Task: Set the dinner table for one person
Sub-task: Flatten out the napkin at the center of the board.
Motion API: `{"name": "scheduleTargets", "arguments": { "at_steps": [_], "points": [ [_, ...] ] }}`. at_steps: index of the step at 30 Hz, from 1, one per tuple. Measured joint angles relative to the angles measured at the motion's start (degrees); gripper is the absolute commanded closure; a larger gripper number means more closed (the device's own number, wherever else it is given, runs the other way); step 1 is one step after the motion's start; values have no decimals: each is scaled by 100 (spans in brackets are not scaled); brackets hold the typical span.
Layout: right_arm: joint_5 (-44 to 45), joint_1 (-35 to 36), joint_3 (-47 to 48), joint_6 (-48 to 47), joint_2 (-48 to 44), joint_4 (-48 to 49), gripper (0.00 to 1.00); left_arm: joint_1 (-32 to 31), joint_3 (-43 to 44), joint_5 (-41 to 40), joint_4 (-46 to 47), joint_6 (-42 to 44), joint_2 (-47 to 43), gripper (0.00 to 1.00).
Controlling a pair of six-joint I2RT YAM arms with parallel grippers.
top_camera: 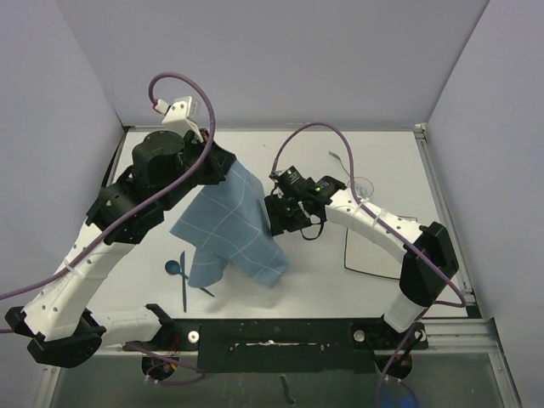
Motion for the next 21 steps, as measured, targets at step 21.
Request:
{"name": "scheduleTargets", "arguments": {
  "at_steps": [21],
  "points": [
    [466,-17,962,-74,-1023,-791,46,-372,-1816,251,986,-1021,776,100]
  ]
}}
